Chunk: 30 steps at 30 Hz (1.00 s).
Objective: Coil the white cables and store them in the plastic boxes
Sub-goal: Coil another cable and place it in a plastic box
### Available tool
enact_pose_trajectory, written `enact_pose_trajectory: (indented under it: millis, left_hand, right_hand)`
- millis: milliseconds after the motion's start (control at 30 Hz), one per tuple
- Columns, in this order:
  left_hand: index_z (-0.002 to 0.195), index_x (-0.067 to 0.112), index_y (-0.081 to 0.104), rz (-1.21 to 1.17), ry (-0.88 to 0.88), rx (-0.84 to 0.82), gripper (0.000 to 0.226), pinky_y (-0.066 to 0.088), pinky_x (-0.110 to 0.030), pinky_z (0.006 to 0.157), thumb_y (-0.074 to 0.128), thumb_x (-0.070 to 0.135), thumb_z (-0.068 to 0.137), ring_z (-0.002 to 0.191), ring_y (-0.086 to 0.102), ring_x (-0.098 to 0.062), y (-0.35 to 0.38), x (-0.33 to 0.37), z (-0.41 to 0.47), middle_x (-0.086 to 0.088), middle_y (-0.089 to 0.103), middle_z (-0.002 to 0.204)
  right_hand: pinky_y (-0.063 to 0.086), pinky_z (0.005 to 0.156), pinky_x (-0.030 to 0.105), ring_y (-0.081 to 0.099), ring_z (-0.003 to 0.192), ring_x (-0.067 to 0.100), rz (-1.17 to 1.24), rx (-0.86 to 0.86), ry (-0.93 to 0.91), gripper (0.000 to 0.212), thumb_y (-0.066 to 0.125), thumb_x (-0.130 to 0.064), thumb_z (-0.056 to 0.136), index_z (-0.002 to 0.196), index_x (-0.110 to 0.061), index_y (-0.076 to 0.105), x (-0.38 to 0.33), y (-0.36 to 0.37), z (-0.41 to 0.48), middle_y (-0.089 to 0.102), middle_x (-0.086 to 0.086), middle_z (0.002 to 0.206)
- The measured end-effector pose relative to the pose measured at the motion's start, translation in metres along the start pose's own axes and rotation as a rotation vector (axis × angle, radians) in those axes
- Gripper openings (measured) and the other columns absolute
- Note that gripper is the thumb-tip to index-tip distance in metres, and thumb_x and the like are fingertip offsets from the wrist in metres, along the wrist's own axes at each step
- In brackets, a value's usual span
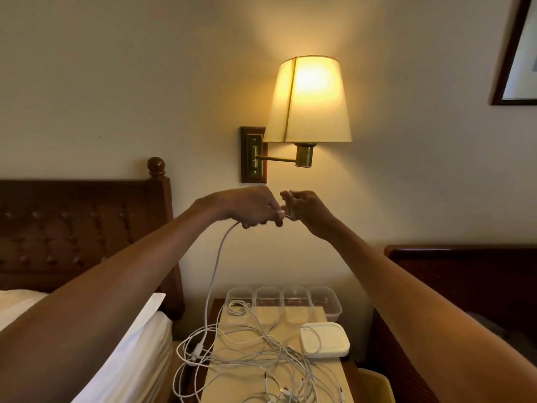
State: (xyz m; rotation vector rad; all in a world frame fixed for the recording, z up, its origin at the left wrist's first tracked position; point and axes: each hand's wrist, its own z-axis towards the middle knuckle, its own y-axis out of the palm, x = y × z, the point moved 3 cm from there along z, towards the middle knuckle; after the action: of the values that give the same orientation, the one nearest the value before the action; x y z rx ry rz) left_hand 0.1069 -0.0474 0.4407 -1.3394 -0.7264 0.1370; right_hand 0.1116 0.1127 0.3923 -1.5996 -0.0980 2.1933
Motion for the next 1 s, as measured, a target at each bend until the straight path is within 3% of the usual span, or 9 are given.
enact_pose_trajectory:
  millis: [100, 233, 300, 400, 567, 700, 800, 900, 1000]
  left_hand:
    - [0.103, 0.015, 0.074, 0.087, 0.063, 0.101, 0.019, 0.041, -0.026, 0.057, 0.062, 0.028, 0.096, 0.066, 0.051, -0.014, -0.024, 0.0, 0.0, -0.005, 0.064, 0.08]
    - [0.101, 0.015, 0.075, 0.121, 0.084, 0.258, 0.02, 0.041, -0.023, 0.066, 0.071, 0.03, 0.089, 0.079, 0.059, -0.007, -0.046, -0.009, -0.001, 0.006, 0.067, 0.087]
    - [0.099, 0.017, 0.076, 0.085, 0.082, 0.333, 0.022, 0.046, -0.028, 0.07, 0.074, 0.034, 0.085, 0.086, 0.061, -0.011, -0.049, -0.021, 0.0, 0.005, 0.07, 0.09]
    - [0.097, 0.02, 0.076, 0.029, 0.078, 0.408, 0.019, 0.049, -0.034, 0.074, 0.073, 0.035, 0.085, 0.09, 0.061, -0.016, -0.045, -0.042, 0.004, 0.004, 0.069, 0.093]
    - [0.101, 0.024, 0.074, -0.048, 0.072, 0.484, 0.013, 0.042, -0.029, 0.068, 0.063, 0.027, 0.095, 0.086, 0.057, -0.013, -0.031, -0.063, 0.005, 0.005, 0.066, 0.089]
    - [0.1, 0.025, 0.07, -0.175, 0.015, 0.407, 0.026, 0.045, -0.027, 0.056, 0.047, 0.015, 0.103, 0.066, 0.053, -0.018, -0.012, -0.069, 0.005, -0.004, 0.06, 0.078]
    - [0.101, 0.023, 0.067, -0.313, -0.043, 0.338, 0.025, 0.052, -0.031, 0.058, 0.042, 0.02, 0.105, 0.064, 0.057, -0.019, 0.005, -0.064, 0.007, -0.009, 0.06, 0.077]
    - [0.11, 0.02, 0.061, -0.32, -0.1, 0.229, 0.021, 0.054, -0.03, 0.059, 0.041, 0.022, 0.106, 0.062, 0.058, -0.018, 0.024, -0.054, 0.009, -0.009, 0.059, 0.079]
    - [0.121, 0.019, 0.054, -0.288, -0.134, 0.146, 0.025, 0.053, -0.028, 0.056, 0.042, 0.007, 0.103, 0.058, 0.057, -0.015, 0.038, -0.045, 0.011, -0.007, 0.057, 0.083]
  right_hand:
    - [0.051, 0.094, 0.045, 0.068, 0.097, 0.029, -0.016, -0.204, 0.051, 0.04, 0.038, -0.021, 0.105, 0.117, 0.013, 0.055, 0.003, 0.006, -0.007, 0.063, 0.025, 0.113]
    - [0.053, 0.071, 0.023, 0.065, 0.078, 0.018, 0.08, -0.424, 0.163, 0.042, 0.027, -0.015, 0.106, 0.119, 0.012, 0.056, -0.007, 0.012, -0.022, 0.069, 0.016, 0.103]
    - [0.045, 0.06, 0.019, 0.055, 0.066, 0.013, 0.178, -0.463, 0.197, 0.043, 0.026, -0.017, 0.106, 0.118, 0.009, 0.059, -0.013, 0.015, -0.027, 0.065, 0.009, 0.088]
    - [0.032, 0.056, 0.021, 0.039, 0.053, 0.008, 0.353, -0.445, 0.205, 0.043, 0.026, -0.022, 0.106, 0.108, 0.001, 0.062, -0.02, 0.015, -0.028, 0.049, 0.001, 0.067]
    - [0.027, 0.048, 0.019, 0.027, 0.05, 0.007, 0.594, -0.501, 0.22, 0.035, 0.027, -0.024, 0.105, 0.095, -0.007, 0.057, -0.024, 0.014, -0.028, 0.033, -0.003, 0.063]
    - [0.029, 0.053, 0.02, 0.03, 0.052, 0.007, 0.741, -0.495, 0.174, 0.031, 0.028, -0.024, 0.105, 0.092, -0.011, 0.053, -0.029, 0.013, -0.024, 0.036, -0.004, 0.064]
    - [0.041, 0.06, 0.02, 0.047, 0.06, 0.009, 0.867, -0.386, 0.142, 0.028, 0.029, -0.024, 0.106, 0.097, -0.01, 0.052, -0.034, 0.012, -0.017, 0.053, 0.001, 0.073]
    - [0.051, 0.088, 0.03, 0.067, 0.091, 0.022, 0.921, -0.208, 0.084, 0.032, 0.031, -0.024, 0.106, 0.105, -0.005, 0.056, -0.033, 0.011, -0.009, 0.069, 0.014, 0.104]
    - [0.044, 0.106, 0.04, 0.056, 0.124, 0.034, 0.793, -0.123, 0.038, 0.038, 0.026, -0.025, 0.107, 0.121, -0.001, 0.053, -0.027, 0.01, -0.002, 0.058, 0.019, 0.131]
